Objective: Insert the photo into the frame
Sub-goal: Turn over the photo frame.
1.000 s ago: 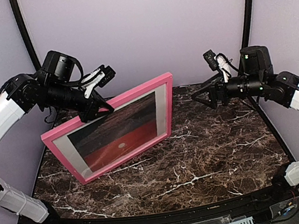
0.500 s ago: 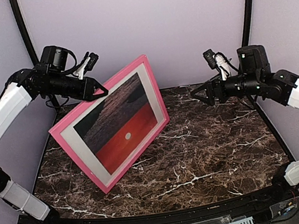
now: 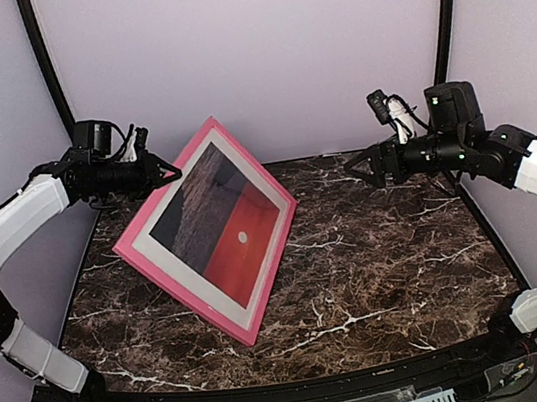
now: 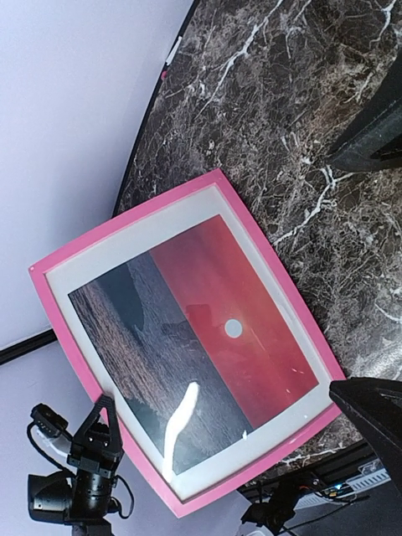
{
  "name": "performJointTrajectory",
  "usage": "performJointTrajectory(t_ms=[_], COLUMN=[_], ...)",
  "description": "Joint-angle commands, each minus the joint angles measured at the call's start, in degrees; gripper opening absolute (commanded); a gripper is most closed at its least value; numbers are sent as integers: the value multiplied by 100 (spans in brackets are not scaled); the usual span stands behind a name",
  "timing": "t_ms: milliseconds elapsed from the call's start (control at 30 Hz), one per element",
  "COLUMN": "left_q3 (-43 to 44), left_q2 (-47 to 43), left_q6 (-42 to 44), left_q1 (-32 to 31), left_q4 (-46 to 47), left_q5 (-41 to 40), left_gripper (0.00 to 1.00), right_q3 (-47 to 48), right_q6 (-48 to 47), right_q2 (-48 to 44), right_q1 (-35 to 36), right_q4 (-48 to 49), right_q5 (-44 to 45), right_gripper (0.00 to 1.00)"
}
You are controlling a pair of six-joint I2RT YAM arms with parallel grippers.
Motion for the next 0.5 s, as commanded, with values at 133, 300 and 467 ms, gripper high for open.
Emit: performJointTrajectory(t_ms=[133, 300, 467], left_q3=[-1208, -2231, -2899], left_q2=[-851, -1125, -1117], left_q6=[-1412, -1862, -2057], left_q1=[229, 242, 235], left_q4=[2209, 2883, 3271], left_q5=[106, -142, 18], left_gripper=[0, 6, 28], right_q3=[-180, -273, -312], right_q6=[175, 215, 239], right_q2=[-46, -22, 58], right_q1=[-71, -85, -98], right_q4=[190, 240, 300], right_q5=[43, 19, -5], right_gripper=[85, 85, 85])
